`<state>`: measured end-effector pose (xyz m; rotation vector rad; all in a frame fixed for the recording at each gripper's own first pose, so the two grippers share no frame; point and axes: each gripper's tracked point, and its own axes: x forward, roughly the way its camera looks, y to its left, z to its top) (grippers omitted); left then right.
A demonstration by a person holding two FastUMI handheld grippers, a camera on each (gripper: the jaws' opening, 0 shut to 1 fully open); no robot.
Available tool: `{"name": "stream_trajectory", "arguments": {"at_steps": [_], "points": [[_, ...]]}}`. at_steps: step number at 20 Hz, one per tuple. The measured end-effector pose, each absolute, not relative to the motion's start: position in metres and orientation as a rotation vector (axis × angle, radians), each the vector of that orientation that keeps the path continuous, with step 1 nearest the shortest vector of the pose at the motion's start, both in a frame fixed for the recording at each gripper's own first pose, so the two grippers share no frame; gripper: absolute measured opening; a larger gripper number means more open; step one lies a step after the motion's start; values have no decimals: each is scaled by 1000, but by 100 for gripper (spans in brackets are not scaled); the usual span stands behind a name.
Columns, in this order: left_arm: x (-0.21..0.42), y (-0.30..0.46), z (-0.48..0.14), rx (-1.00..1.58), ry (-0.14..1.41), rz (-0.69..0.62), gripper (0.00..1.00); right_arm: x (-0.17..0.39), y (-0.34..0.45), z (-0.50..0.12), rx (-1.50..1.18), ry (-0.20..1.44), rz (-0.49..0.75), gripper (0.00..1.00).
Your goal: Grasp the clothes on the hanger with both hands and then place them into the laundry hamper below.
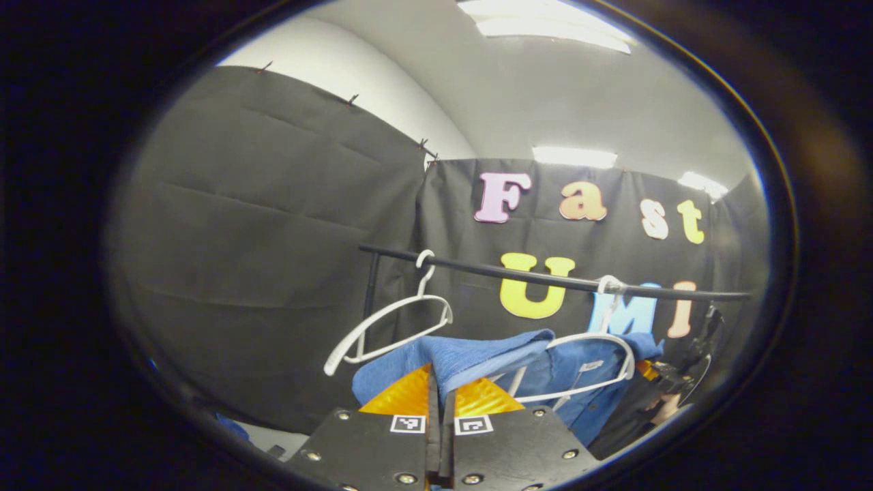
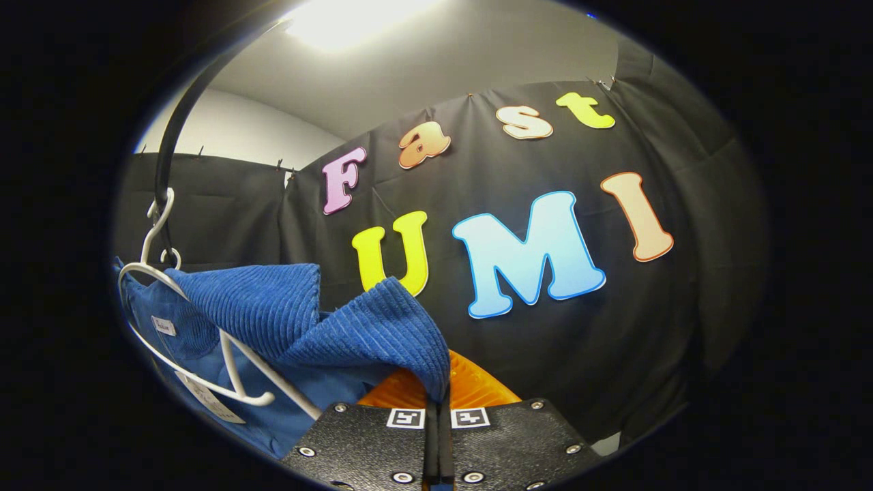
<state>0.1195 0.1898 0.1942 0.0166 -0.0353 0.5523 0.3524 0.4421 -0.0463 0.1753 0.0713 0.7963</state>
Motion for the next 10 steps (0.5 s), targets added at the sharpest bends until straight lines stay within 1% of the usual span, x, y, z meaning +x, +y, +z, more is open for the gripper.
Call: {"name": "stream_trajectory", "arguments": {"at_steps": [3, 4, 5, 6, 7, 8, 10], "points": [[118, 200, 207, 47, -61, 565, 5, 352, 449, -43, 174, 67, 803, 0], [114, 214, 211, 74, -54, 576, 0, 352, 453, -39, 179, 63, 811, 0], [116, 224, 212, 87, -49, 577, 5, 353, 455, -36, 183, 59, 820, 0], [123, 231, 213, 87, -47, 572, 5, 355, 458, -32, 187, 45, 830, 0], [128, 238, 214, 81, -45, 563, 0, 355, 460, -27, 186, 22, 840, 0], [133, 245, 210, 81, -39, 555, 5, 358, 460, -23, 179, -5, 843, 0], [136, 253, 202, 80, -30, 537, 5, 362, 463, -25, 170, -21, 843, 0]]}}
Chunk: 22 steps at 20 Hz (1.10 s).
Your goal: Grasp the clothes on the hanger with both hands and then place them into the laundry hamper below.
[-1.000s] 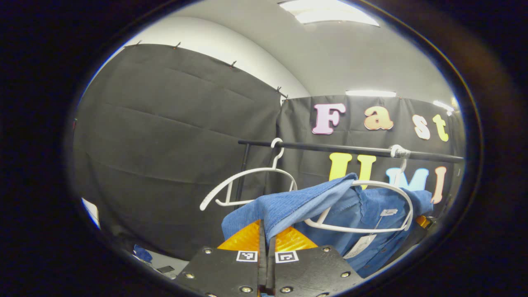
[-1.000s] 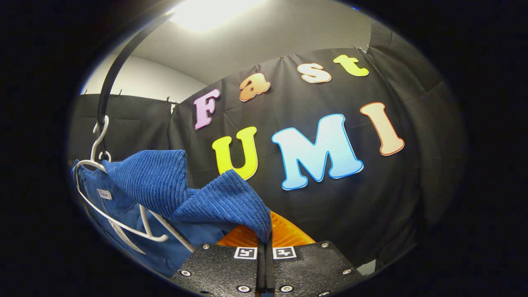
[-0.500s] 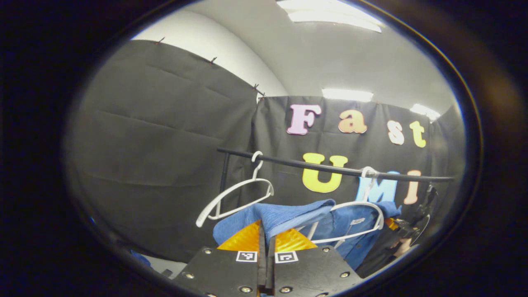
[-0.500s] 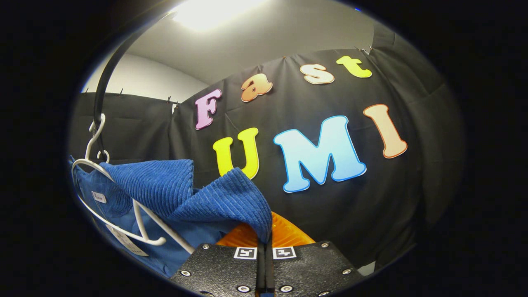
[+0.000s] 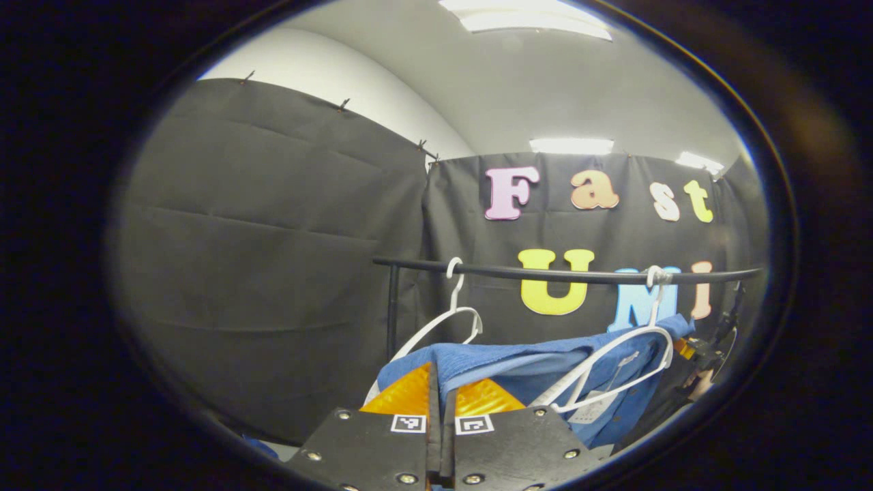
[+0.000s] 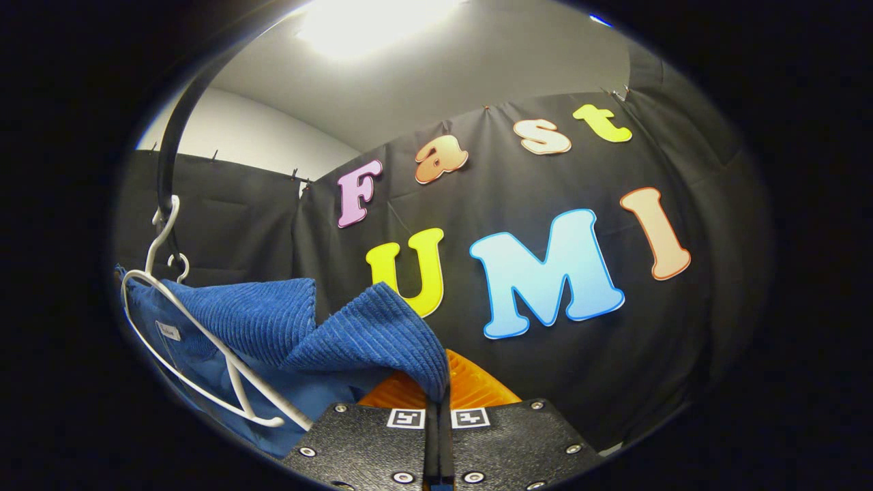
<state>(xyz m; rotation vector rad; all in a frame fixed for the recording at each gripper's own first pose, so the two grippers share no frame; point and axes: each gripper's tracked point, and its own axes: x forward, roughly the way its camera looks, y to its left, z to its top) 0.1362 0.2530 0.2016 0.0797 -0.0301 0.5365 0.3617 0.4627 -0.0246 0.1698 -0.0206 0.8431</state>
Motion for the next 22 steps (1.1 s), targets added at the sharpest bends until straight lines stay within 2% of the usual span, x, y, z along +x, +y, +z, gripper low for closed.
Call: {"name": "stream_trajectory", "arguments": {"at_steps": [6, 8, 9, 10, 12, 13, 14, 15, 16, 17, 18, 21, 22], "points": [[149, 279, 157, -14, 17, 523, 5, 362, 467, -43, 110, -39, 838, 0], [149, 283, 139, -41, 35, 524, 1, 363, 468, -55, 80, -28, 831, 0], [149, 284, 128, -56, 52, 528, 5, 365, 467, -61, 63, -23, 820, 0], [151, 284, 115, -71, 73, 536, 0, 368, 464, -68, 43, -9, 804, 0], [151, 278, 98, -94, 87, 527, 5, 366, 461, -81, 43, 29, 808, 0], [150, 274, 92, -103, 89, 525, 0, 365, 455, -84, 40, 36, 803, 0], [150, 270, 86, -109, 90, 525, 0, 366, 449, -87, 32, 39, 796, 0], [149, 266, 83, -116, 92, 528, 5, 365, 443, -90, 29, 45, 795, 0], [148, 261, 80, -127, 86, 528, 1, 363, 438, -93, 30, 55, 794, 0], [147, 254, 79, -140, 82, 526, 5, 361, 431, -96, 33, 66, 789, 0], [146, 249, 78, -146, 77, 525, 1, 359, 423, -99, 34, 78, 783, 0], [140, 233, 73, -130, 56, 517, 0, 350, 398, -109, 5, 115, 759, 0], [133, 223, 68, -114, 56, 506, 5, 346, 389, -113, -7, 136, 748, 0]]}}
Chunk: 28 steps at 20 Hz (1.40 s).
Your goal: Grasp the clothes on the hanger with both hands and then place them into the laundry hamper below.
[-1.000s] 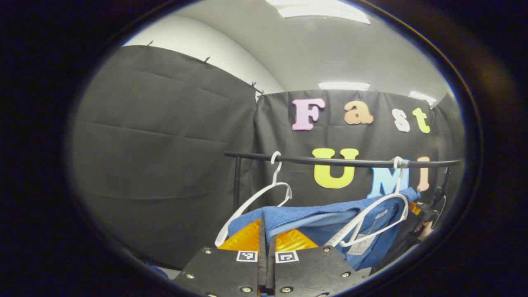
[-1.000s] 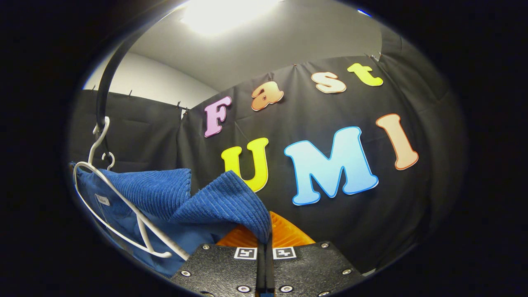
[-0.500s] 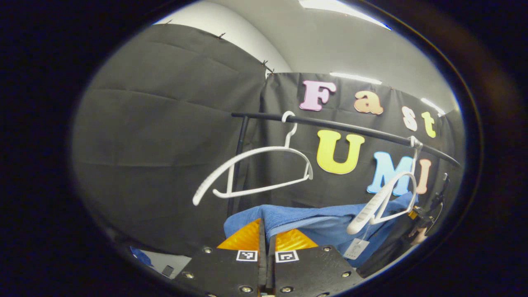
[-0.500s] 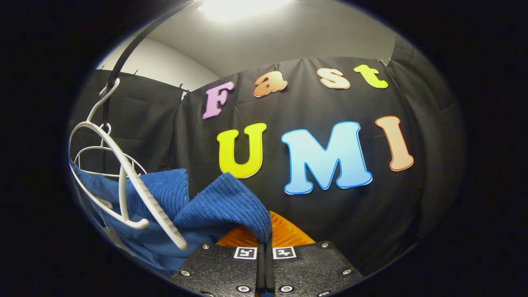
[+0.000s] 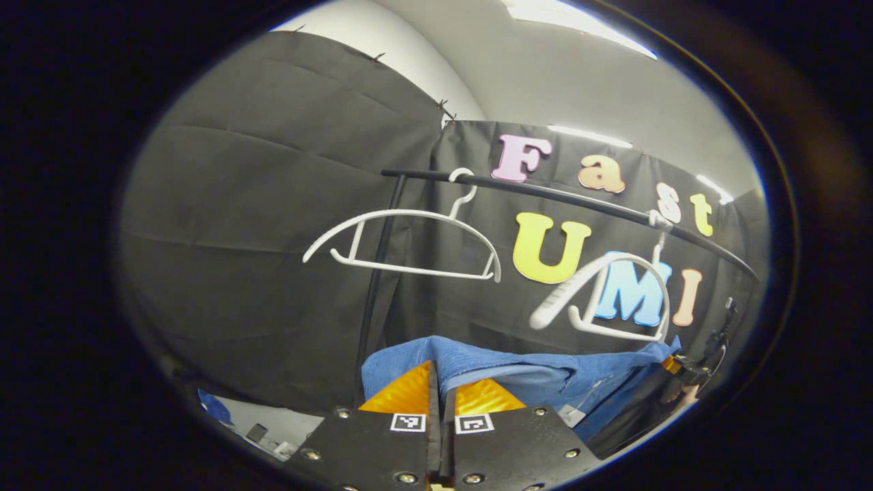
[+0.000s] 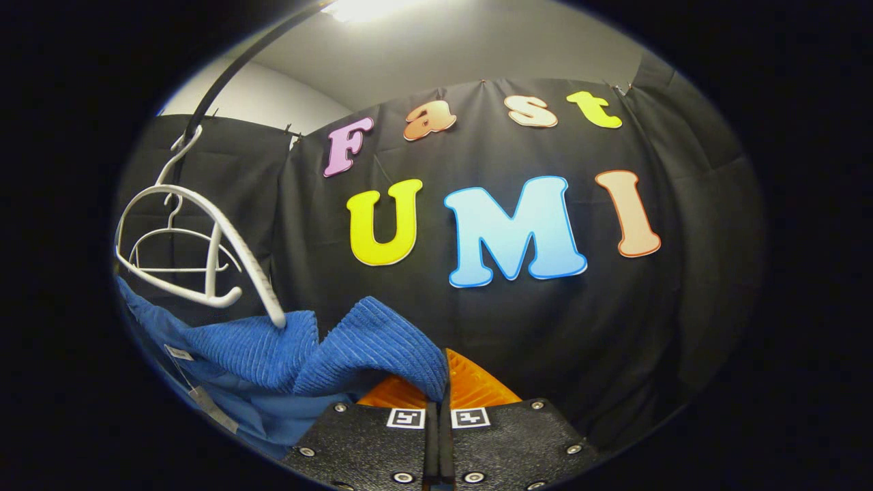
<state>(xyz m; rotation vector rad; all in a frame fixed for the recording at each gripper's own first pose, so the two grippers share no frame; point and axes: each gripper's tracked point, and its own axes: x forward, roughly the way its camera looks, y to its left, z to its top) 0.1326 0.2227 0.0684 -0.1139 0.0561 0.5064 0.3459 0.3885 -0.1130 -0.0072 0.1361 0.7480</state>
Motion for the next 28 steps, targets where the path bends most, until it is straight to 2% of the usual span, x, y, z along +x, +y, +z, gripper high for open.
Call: {"name": "stream_trajectory", "arguments": {"at_steps": [1, 2, 4, 5, 6, 7, 8, 9, 10, 11, 12, 13, 16, 17, 19, 21, 23, 28], "points": [[127, 214, 67, -107, 59, 494, 0, 340, 377, -115, -11, 162, 732, 0], [120, 203, 66, -110, 70, 475, 0, 332, 366, -114, -2, 186, 720, 0], [112, 176, 71, -97, 69, 396, 5, 309, 343, -105, -2, 209, 699, 0], [109, 162, 77, -86, 66, 352, 0, 296, 331, -98, -9, 210, 685, 0], [104, 150, 83, -83, 63, 308, 5, 279, 319, -92, -19, 209, 671, 0], [101, 139, 88, -86, 58, 262, 0, 260, 309, -84, -31, 204, 658, 0], [102, 128, 92, -97, 57, 210, 0, 240, 301, -76, -42, 202, 643, 0], [100, 119, 95, -96, 59, 160, 5, 220, 297, -68, -51, 198, 633, 0], [99, 112, 94, -94, 70, 113, 1, 203, 296, -63, -46, 201, 622, 0], [98, 103, 92, -95, 85, 59, 5, 181, 295, -58, -28, 211, 619, 0], [96, 95, 85, -91, 101, 6, 5, 161, 295, -55, -14, 221, 610, 0], [95, 88, 79, -79, 111, -37, 1, 141, 295, -53, -7, 228, 603, 0], [87, 80, 51, -76, 155, -122, 0, 87, 297, -61, -6, 247, 584, 0], [83, 78, 40, -74, 176, -144, 5, 71, 299, -65, -4, 258, 577, 0], [78, 74, 13, -70, 225, -180, 1, 42, 298, -82, -1, 301, 560, 0], [74, 77, -20, -9, 277, -179, 4, 15, 297, -104, -2, 357, 549, 0], [68, 75, -62, 70, 351, -183, 1, -9, 294, -132, -5, 442, 547, 0], [51, 73, -165, 35, 519, -182, 1, -43, 274, -204, -51, 610, 515, 0]]}}
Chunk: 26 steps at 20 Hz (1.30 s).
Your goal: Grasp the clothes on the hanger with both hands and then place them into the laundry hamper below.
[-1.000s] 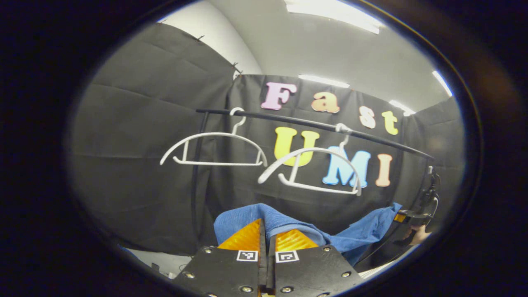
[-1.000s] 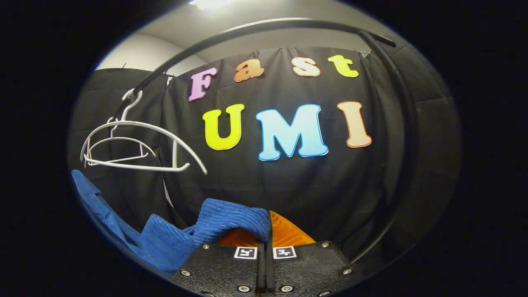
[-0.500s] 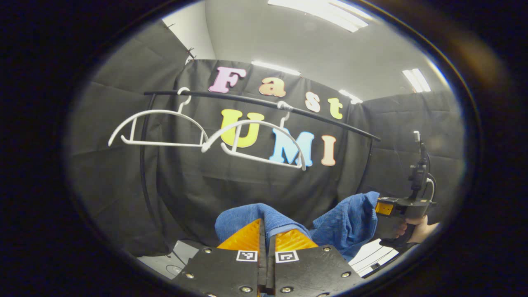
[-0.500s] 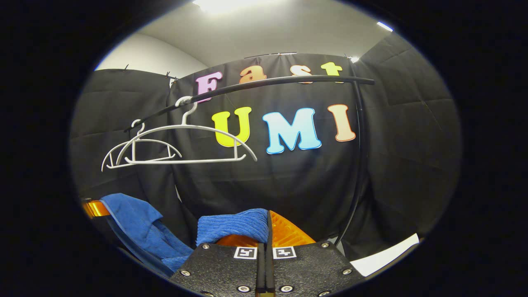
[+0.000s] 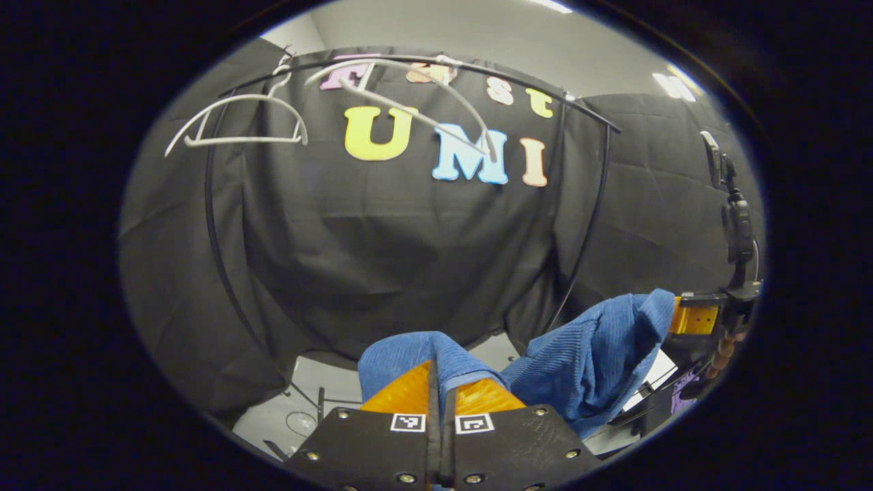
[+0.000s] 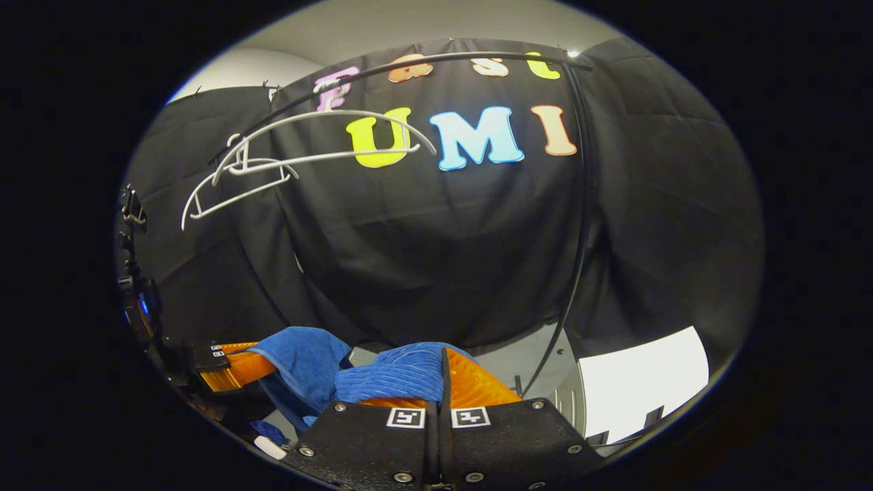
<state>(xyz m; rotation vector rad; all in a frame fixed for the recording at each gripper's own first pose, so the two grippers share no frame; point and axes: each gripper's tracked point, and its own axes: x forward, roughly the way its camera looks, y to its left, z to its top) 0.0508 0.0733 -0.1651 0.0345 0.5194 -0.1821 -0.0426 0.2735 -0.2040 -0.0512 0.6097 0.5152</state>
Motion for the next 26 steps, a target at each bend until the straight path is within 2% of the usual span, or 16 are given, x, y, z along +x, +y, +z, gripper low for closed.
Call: {"name": "stream_trajectory", "arguments": {"at_steps": [3, 4, 5, 8, 9, 10, 13, 18, 22, 23, 25, 26], "points": [[39, 75, -227, 89, 614, -190, 1, -53, 264, -250, -36, 714, 481, 0], [30, 76, -241, 81, 641, -196, 5, -55, 265, -264, -53, 731, 475, 0], [26, 75, -253, 73, 663, -199, 1, -57, 264, -276, -72, 748, 474, 0], [30, 71, -281, 98, 720, -202, 1, -59, 263, -314, -88, 816, 462, 1], [34, 68, -291, 107, 731, -211, 5, -60, 262, -324, -83, 832, 453, 1], [33, 66, -305, 112, 743, -219, 1, -60, 258, -332, -81, 846, 441, 1], [35, 73, -342, 119, 781, -204, 1, -53, 254, -360, -94, 876, 415, 2], [19, 86, -376, 92, 840, -193, 1, -55, 245, -385, -97, 918, 376, 2], [11, 89, -379, 54, 854, -195, 1, -58, 240, -384, -102, 924, 376, 2], [11, 88, -378, 53, 854, -199, 5, -59, 240, -381, -109, 921, 381, 2], [11, 87, -377, 56, 853, -208, 5, -62, 238, -379, -120, 922, 390, 4], [10, 86, -377, 58, 853, -209, 1, -65, 237, -380, -123, 925, 394, 4]]}}
